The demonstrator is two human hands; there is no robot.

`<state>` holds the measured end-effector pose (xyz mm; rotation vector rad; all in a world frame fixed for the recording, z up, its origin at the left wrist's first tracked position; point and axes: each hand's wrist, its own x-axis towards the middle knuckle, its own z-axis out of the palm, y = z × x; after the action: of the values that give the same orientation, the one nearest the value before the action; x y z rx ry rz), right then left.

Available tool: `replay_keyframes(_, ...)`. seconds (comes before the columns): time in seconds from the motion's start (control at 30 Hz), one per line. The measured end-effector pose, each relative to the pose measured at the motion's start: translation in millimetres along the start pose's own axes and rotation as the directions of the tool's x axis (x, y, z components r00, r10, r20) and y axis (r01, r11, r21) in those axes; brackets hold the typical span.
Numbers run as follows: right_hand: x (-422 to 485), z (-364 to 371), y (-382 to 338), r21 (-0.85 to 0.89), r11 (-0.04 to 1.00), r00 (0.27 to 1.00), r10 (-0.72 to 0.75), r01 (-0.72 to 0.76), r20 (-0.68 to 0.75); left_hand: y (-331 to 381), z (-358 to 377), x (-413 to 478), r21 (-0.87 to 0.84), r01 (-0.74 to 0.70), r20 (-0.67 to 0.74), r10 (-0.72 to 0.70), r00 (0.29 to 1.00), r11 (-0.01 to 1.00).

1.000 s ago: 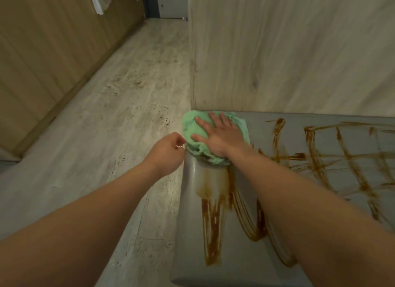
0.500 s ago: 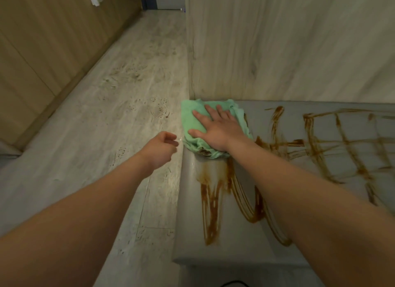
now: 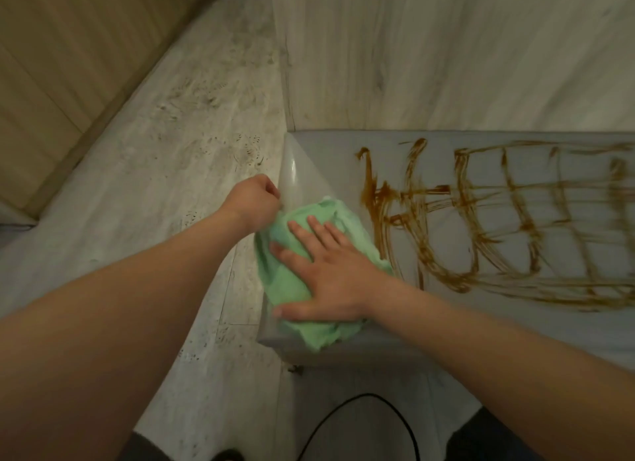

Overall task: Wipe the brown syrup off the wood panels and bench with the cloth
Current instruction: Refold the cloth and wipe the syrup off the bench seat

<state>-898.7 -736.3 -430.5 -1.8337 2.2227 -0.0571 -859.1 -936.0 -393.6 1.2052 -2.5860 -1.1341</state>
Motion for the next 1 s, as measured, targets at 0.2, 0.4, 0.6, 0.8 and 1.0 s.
replay_keyframes(0.2,-18,-3,24,-0.075,0.992,0.995,-0.100,0.099,-0.009,6,14,-8,0.044,-0.002,-0.024,0.004,1.000,0.999)
replay_keyframes(0.4,-1,-29,114,0.020,0.870,0.869,0.492,-0.492,-0.053,21,17,-10,0.133,-0.090,-0.021,0.093,0.995,0.987)
replay_keyframes(0.6,-66,0,64,-0.040,0.997,0.998,0.060,-0.061,-0.024,54,33,8,0.267,-0.184,0.034,0.182,0.983,0.946)
replay_keyframes(0.8,-25,-28,162,0.007,0.928,0.926,0.371,-0.372,-0.065,95,39,16,0.588,-0.260,0.326,0.070,0.943,0.766)
replay_keyframes(1.0,58,-47,195,0.140,0.720,0.718,0.693,-0.680,-0.074,84,34,36,0.698,-0.409,0.498,0.013,0.867,0.588)
